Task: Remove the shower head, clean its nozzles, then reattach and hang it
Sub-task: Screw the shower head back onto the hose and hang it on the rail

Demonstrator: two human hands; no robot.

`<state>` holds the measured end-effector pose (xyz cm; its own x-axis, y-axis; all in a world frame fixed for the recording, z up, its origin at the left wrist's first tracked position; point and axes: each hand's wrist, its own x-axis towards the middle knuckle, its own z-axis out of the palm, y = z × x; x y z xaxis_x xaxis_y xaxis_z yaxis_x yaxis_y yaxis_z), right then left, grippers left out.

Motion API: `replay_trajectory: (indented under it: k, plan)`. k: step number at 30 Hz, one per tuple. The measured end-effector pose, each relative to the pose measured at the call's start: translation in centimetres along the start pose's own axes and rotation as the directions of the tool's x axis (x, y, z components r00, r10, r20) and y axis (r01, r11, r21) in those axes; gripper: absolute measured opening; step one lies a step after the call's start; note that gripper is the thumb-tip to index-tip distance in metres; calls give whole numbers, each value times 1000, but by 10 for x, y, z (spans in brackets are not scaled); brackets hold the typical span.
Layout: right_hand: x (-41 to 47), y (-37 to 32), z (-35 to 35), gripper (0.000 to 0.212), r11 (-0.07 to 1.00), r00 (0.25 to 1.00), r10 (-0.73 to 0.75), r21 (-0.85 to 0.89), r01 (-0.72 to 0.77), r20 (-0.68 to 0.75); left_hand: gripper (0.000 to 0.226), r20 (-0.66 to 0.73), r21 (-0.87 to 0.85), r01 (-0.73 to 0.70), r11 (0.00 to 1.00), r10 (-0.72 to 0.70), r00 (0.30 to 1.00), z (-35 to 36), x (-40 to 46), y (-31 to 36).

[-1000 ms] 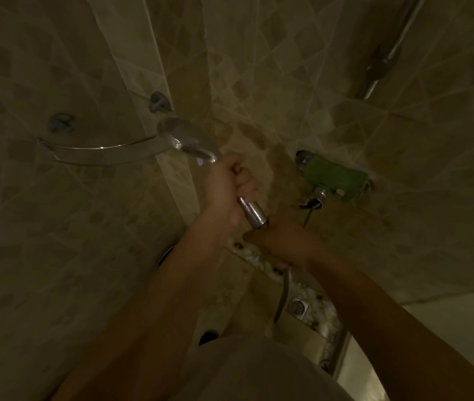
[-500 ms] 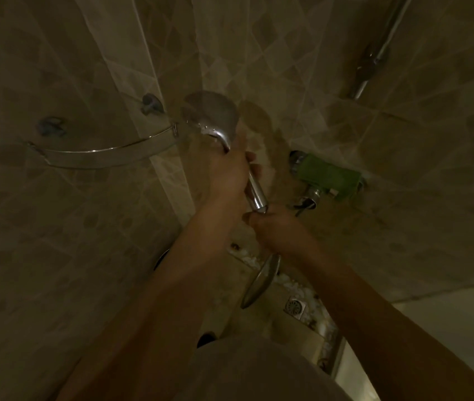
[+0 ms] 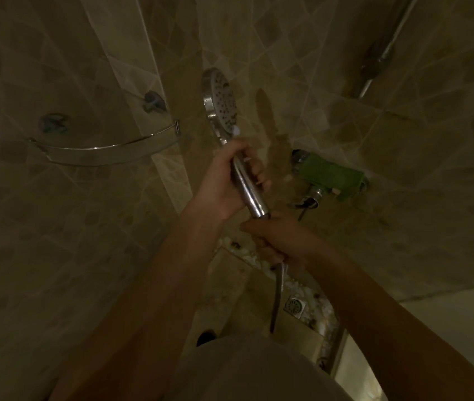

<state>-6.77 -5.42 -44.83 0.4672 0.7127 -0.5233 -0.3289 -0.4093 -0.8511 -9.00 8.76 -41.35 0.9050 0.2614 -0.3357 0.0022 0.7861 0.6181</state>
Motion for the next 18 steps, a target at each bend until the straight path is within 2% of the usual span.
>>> replay_trajectory:
  k: [2, 3, 6, 8, 10, 12, 13, 15, 16, 18]
  plan:
    - [4, -2, -2, 37, 974, 973, -124, -210, 82, -193, 21, -182, 32, 15, 999, -9, 983, 6, 3, 1]
    - [7, -3, -4, 36, 946, 953, -183, -305, 105, -240, 20, -257, 35, 4, 999, 5, 966, 9, 5, 0]
    - [11, -1, -3, 35, 887, 931, -266, -442, 135, -249, 24, -420, 75, -53, 996, 80, 904, 15, 8, -8]
    - [11, 4, 1, 32, 909, 950, -218, -400, 114, -225, 27, -447, 90, -94, 991, 124, 886, 14, 8, -12]
    - [9, 9, 3, 29, 970, 980, -108, -236, 67, -168, 38, -359, 60, -95, 994, 111, 927, 6, 6, -13]
    - [6, 13, 2, 34, 1000, 1000, 0, -11, 0, 14, 46, -102, -5, -37, 999, 36, 994, -4, 3, -9]
    - [4, 13, 1, 36, 995, 989, 36, 91, -50, 146, 46, 75, -56, 9, 998, -5, 997, -8, 1, -7]
    - [0, 11, 2, 39, 972, 936, 52, 196, -127, 349, 40, 351, -154, 99, 983, -39, 936, -13, -2, -2]
    - [-2, 9, 3, 40, 967, 921, 43, 216, -136, 387, 35, 391, -168, 112, 979, -38, 919, -11, -4, -1]
    - [-4, 5, 5, 43, 968, 942, 32, 223, -111, 333, 25, 291, -121, 71, 990, -33, 956, -5, -4, 1]
